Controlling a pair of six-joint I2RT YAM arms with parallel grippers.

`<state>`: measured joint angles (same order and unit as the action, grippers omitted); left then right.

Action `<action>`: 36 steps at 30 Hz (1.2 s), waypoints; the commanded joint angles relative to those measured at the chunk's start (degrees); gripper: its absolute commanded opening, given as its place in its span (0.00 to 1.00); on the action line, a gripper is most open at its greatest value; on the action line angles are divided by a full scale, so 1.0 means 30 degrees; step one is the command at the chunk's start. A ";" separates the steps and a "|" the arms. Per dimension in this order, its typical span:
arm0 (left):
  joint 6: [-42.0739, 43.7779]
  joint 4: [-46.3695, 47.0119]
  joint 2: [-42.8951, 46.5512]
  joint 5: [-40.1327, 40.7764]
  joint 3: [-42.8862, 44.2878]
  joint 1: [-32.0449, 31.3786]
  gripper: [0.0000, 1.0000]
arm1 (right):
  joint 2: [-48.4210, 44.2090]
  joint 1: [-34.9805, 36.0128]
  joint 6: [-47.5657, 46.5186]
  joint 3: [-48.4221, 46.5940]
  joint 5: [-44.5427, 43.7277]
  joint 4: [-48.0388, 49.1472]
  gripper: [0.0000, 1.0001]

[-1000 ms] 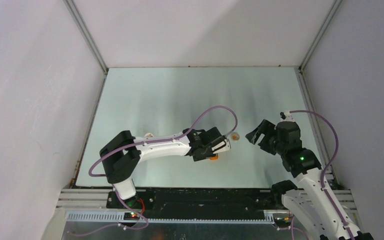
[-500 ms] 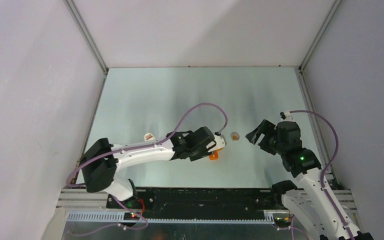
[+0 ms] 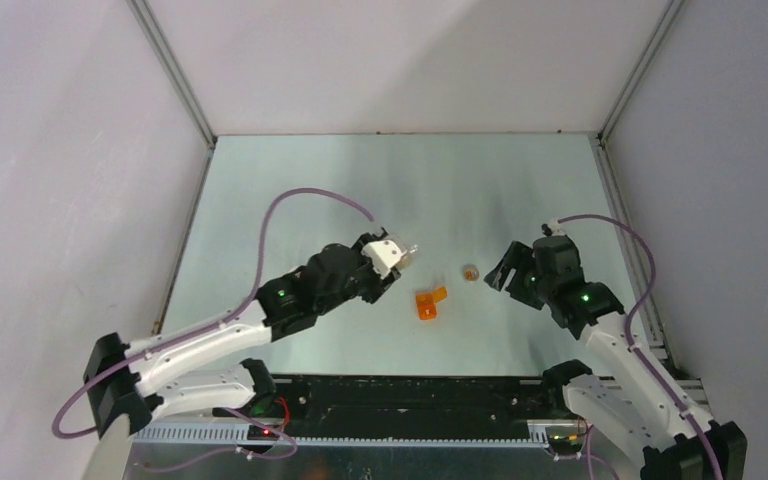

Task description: Sort the pills into containers

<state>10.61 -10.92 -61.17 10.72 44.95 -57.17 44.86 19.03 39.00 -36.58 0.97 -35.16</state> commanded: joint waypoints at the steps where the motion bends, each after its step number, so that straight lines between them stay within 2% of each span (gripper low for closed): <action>1: -0.1734 0.5803 0.2322 -0.0698 -0.0615 0.0243 0.00 | 0.1680 0.1094 0.0367 -0.0053 -0.1719 0.1576 0.74; 5: -0.2496 0.8685 0.3913 -0.0318 -0.1185 0.0336 0.00 | 0.4393 0.2407 0.0284 -0.0860 -0.3265 0.2209 0.74; 9: -0.3966 1.3894 0.5259 0.1454 -0.2816 0.0508 0.00 | 0.7880 0.3299 -0.0378 -0.2658 -0.4998 0.1979 0.77; 12: -0.4704 1.7996 0.5599 0.0217 -0.4290 0.0904 0.00 | 1.0482 0.3454 -0.0972 -0.3997 -0.5909 0.1717 0.77; 14: -0.5133 1.9115 0.5587 -0.1188 -0.4564 0.1213 0.00 | 1.1590 0.3627 -0.1463 -0.4890 -0.6149 0.1658 0.77; 16: -0.5418 1.9387 0.5447 -0.2439 -0.4613 0.1254 0.00 | 1.2490 0.3675 -0.1931 -0.5562 -0.6018 0.1694 0.77; 22: -0.5685 1.9819 0.5150 -0.3325 -0.4915 0.1609 0.00 | 1.4708 0.3714 -0.3308 -0.7077 -0.5320 0.1400 0.77; 27: -0.6065 1.9442 0.4671 -0.4678 -0.4689 0.1983 0.00 | 1.5979 0.3584 -0.4142 -0.7728 -0.4848 0.1617 0.72; 36: -0.6276 1.9266 0.4492 -0.5213 -0.4804 0.2091 0.00 | 1.7528 0.3327 -0.4508 -0.8027 -0.4076 0.1886 0.63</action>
<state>-7.51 44.45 -48.18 -3.46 30.65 -51.44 95.68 29.54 26.68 -58.65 -12.03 -30.74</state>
